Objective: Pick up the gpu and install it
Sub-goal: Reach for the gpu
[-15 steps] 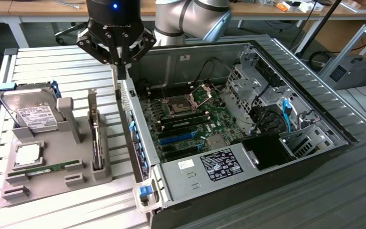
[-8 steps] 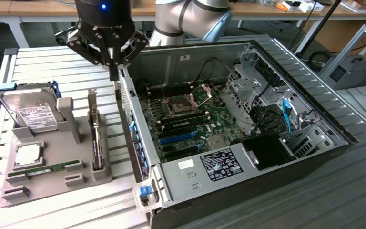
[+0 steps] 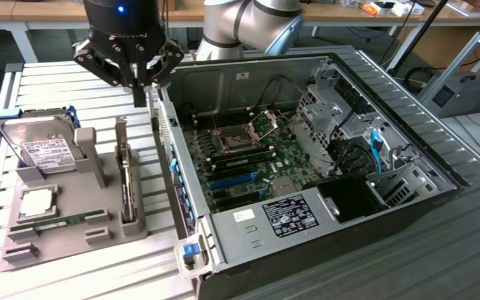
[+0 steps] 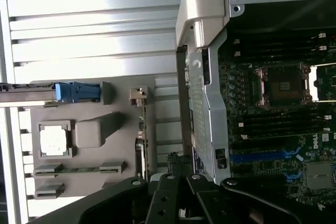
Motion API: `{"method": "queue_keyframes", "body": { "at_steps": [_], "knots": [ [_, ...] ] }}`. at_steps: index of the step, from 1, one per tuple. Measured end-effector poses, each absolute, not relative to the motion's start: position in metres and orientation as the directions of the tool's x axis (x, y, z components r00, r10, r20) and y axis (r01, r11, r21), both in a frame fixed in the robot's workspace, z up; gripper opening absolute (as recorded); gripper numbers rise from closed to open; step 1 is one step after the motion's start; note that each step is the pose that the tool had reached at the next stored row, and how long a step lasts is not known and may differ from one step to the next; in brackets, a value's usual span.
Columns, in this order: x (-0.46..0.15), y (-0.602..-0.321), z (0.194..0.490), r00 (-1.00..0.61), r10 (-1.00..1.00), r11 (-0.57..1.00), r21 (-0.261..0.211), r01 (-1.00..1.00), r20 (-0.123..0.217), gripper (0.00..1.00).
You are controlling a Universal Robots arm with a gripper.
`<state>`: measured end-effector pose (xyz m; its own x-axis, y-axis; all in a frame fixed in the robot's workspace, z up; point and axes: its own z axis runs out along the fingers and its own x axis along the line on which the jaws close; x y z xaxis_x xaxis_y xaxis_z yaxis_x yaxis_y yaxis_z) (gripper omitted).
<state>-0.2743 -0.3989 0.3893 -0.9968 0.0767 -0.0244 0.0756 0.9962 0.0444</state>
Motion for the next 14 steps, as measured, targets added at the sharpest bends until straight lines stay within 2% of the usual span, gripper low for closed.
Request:
{"method": "queue_keyframes", "body": {
  "at_steps": [14],
  "knots": [
    [-0.2851,-0.3989,0.3888,-0.997,0.077,0.996,0.044,0.076,-0.024,0.11]
  ]
}}
